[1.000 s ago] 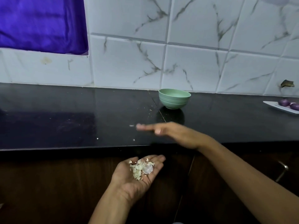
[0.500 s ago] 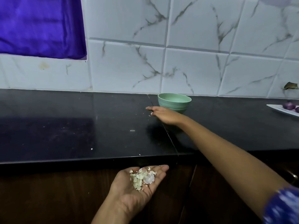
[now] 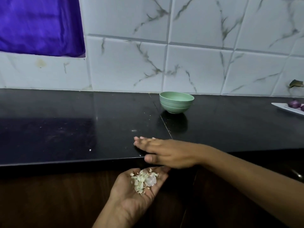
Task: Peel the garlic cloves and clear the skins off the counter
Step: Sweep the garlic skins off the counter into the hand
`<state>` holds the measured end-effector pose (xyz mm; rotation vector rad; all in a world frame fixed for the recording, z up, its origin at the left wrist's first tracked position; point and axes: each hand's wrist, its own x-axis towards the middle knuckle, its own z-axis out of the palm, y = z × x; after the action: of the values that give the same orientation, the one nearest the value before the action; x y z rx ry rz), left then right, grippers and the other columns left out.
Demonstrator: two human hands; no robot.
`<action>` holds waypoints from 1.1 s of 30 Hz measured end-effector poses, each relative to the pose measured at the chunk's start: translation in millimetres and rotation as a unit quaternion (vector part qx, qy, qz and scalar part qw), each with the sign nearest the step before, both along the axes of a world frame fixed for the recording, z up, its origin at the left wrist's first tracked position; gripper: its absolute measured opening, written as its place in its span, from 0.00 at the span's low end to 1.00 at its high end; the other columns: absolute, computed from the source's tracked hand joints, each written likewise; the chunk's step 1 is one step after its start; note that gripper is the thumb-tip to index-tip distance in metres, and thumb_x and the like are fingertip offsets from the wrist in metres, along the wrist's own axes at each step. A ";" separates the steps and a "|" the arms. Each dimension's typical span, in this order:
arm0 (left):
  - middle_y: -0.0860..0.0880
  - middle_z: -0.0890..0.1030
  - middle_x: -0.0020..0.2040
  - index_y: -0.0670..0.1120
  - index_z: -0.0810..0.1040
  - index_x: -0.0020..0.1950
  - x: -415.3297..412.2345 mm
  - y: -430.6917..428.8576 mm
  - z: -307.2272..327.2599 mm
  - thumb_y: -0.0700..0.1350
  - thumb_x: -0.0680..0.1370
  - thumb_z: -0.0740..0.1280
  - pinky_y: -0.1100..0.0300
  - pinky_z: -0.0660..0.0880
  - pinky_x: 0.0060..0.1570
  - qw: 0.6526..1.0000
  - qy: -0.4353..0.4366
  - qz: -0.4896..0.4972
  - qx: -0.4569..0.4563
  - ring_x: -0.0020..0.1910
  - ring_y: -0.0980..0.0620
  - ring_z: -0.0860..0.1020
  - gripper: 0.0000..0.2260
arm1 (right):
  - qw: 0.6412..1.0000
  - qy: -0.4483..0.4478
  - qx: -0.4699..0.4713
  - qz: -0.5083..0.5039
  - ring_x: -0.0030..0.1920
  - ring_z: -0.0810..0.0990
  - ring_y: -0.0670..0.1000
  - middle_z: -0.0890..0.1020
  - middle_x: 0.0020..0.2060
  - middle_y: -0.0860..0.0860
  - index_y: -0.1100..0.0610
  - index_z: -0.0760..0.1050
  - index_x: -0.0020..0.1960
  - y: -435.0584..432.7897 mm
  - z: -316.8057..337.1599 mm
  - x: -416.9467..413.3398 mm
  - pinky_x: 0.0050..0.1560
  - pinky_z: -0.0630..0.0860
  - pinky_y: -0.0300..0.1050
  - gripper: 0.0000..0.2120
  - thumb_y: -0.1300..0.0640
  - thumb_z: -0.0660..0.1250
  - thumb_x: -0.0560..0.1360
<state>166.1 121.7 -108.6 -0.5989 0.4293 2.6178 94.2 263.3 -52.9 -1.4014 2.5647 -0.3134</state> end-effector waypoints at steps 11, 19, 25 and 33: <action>0.30 0.81 0.41 0.27 0.80 0.39 19.5 36.7 -1.8 0.38 0.74 0.55 0.41 0.79 0.45 0.997 0.066 -0.033 0.002 0.39 0.34 0.82 0.18 | 0.921 -0.023 -0.368 -0.128 0.39 0.84 0.50 0.84 0.37 0.51 0.60 0.82 0.42 25.6 -12.3 68.2 0.43 0.80 0.54 0.05 0.59 0.76 0.68; 0.40 0.84 0.39 0.36 0.79 0.46 -3.1 167.0 -76.0 0.42 0.82 0.54 0.53 0.80 0.37 0.988 0.032 -0.145 -0.043 0.37 0.44 0.84 0.17 | 0.833 -0.106 -0.427 -0.335 0.44 0.82 0.48 0.83 0.41 0.51 0.58 0.79 0.45 163.1 -83.6 85.3 0.48 0.78 0.40 0.10 0.72 0.65 0.74; 0.40 0.79 0.47 0.37 0.76 0.47 -17.1 329.1 -190.9 0.39 0.82 0.55 0.58 0.71 0.49 0.948 -0.045 -0.283 -0.139 0.46 0.46 0.77 0.12 | 0.657 -0.199 -0.461 -0.563 0.36 0.80 0.40 0.81 0.37 0.51 0.60 0.78 0.42 307.4 -229.5 102.1 0.44 0.76 0.37 0.12 0.73 0.60 0.76; 0.41 0.64 0.74 0.45 0.61 0.76 -19.0 421.5 -314.3 0.71 0.75 0.44 0.44 0.56 0.68 0.903 -0.175 -0.352 -0.173 0.72 0.39 0.61 0.39 | 0.488 -0.259 -0.402 -0.730 0.65 0.71 0.63 0.73 0.63 0.67 0.73 0.70 0.63 402.4 -403.7 127.8 0.44 0.68 0.25 0.14 0.72 0.54 0.79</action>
<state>147.1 543.1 -422.9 -0.8222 0.8205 1.7148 222.0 665.7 -456.6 1.2188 2.1931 -1.8694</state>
